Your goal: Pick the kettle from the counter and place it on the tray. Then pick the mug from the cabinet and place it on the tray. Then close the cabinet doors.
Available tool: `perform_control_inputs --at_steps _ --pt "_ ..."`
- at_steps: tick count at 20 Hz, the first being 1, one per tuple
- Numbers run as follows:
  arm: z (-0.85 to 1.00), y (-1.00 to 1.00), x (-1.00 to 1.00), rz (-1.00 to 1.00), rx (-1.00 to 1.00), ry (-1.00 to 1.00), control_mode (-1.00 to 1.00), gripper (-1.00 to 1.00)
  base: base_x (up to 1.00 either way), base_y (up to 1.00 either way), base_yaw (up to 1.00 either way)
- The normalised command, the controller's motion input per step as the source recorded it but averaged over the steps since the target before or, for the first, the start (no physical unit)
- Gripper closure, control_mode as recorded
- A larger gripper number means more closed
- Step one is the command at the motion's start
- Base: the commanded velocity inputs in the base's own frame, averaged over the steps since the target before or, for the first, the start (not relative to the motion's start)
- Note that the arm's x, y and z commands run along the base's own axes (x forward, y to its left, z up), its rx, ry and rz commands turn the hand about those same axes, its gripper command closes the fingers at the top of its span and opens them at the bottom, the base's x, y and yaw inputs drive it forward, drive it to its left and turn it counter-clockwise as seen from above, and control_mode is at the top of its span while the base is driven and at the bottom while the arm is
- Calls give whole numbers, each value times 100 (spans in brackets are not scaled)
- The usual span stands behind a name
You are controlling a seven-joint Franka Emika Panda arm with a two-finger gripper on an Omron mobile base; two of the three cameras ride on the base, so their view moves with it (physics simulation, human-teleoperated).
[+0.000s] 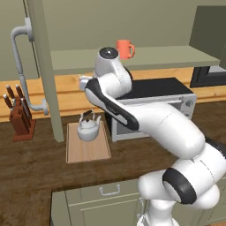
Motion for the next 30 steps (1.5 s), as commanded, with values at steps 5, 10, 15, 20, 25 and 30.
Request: perform_control_inputs --at_steps 5,10,15,20,25,30 --pt "-18 -91 -10 48 -20 0 -100 -100 0 0 0" --pt "-7 -8 -4 7 -14 0 -100 -100 0 0 0" --pt "20 -19 1 3 0 0 -100 -100 0 0 0" --pt "34 -42 19 5 4 -9 -100 -100 0 0 0" --pt "46 -12 42 0 4 -20 -100 -100 0 0 0" --pt "47 -23 65 0 7 -14 -100 -100 0 0 0"
